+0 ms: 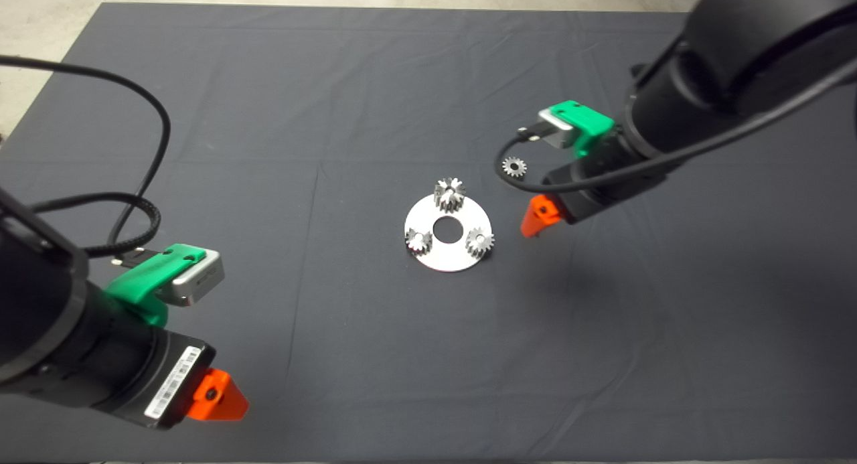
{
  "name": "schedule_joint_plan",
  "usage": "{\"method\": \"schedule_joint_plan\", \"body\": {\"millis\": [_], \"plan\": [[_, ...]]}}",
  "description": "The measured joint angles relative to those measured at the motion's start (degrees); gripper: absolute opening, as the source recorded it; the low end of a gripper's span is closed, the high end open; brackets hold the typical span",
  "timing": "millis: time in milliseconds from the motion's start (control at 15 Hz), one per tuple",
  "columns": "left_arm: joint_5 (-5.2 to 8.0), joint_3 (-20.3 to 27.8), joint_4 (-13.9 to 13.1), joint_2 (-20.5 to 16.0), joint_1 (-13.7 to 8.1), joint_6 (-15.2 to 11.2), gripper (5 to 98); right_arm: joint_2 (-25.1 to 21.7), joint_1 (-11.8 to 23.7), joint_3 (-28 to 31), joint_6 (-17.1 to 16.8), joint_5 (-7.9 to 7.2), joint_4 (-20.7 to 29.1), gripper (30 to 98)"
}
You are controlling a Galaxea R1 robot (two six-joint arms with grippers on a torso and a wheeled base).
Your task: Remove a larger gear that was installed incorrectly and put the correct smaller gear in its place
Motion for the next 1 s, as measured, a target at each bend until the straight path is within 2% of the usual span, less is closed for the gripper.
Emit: {"method": "schedule_joint_plan", "body": {"millis": [133, 267, 600, 1000], "plan": [[-0.06, 0.03, 0.0, 0.02, 0.0, 0.64, 97.7, 2.95, -1.02, -2.45, -2.11, 0.76, -1.58, 97.7], [-0.15, 0.09, 0.0, 0.75, 0.0, 0.95, 97.7, 3.73, -2.94, -3.44, -3.11, 0.77, -4.02, 97.7], [-0.45, 0.09, 0.0, 1.1, 0.0, 0.98, 97.7, 4.56, -6.05, -3.68, -3.37, 0.52, -12.95, 97.7], [-0.61, 0.2, 0.0, 1.12, 0.0, 1.0, 97.7, 6.9, -10.58, -6.25, -3.51, 0.67, -20.8, 97.7]]}}
